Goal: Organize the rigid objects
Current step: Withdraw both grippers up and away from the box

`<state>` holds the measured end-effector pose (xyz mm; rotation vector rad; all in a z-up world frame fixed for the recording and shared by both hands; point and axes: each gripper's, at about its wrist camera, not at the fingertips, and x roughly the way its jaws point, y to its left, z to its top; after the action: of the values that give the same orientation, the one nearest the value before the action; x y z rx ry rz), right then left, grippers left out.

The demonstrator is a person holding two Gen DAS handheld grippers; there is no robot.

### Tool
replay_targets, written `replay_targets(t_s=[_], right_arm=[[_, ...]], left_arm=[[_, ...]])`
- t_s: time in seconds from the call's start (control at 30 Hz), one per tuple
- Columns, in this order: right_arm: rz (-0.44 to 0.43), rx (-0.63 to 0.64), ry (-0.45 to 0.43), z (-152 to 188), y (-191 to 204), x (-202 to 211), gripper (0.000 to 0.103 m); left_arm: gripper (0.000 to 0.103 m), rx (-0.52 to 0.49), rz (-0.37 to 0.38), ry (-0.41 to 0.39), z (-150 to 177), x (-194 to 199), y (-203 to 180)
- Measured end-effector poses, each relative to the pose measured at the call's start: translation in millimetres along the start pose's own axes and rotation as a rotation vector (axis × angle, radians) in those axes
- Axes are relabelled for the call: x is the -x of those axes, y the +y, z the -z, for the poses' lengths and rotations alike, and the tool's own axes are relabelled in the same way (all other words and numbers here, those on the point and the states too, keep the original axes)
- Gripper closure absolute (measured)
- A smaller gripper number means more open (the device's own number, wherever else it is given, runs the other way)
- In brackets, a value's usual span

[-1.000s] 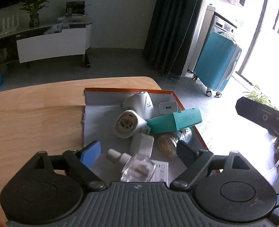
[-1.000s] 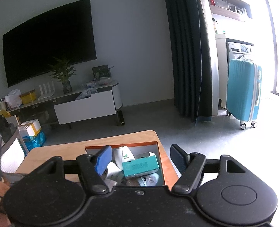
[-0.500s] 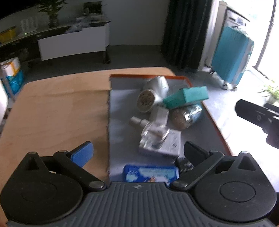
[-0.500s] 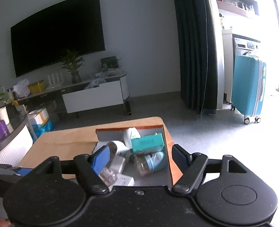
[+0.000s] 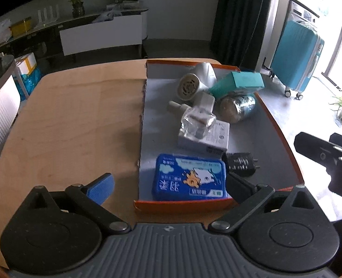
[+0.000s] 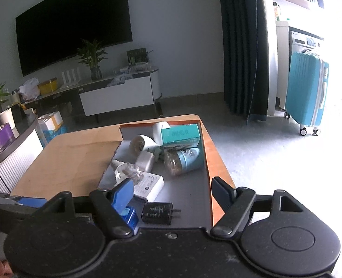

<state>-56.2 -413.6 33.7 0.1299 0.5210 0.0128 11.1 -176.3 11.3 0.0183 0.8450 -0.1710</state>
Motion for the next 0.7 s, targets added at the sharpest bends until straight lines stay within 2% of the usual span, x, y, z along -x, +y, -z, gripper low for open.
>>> replay_targets(t_s=[0.7], right_arm=[[-0.009,0.022,-0.004,1.1,5.3,9.7,0.014]], left_arm=[[0.000,0.011,0.020,-0.008,7.4,6.0,1.6]])
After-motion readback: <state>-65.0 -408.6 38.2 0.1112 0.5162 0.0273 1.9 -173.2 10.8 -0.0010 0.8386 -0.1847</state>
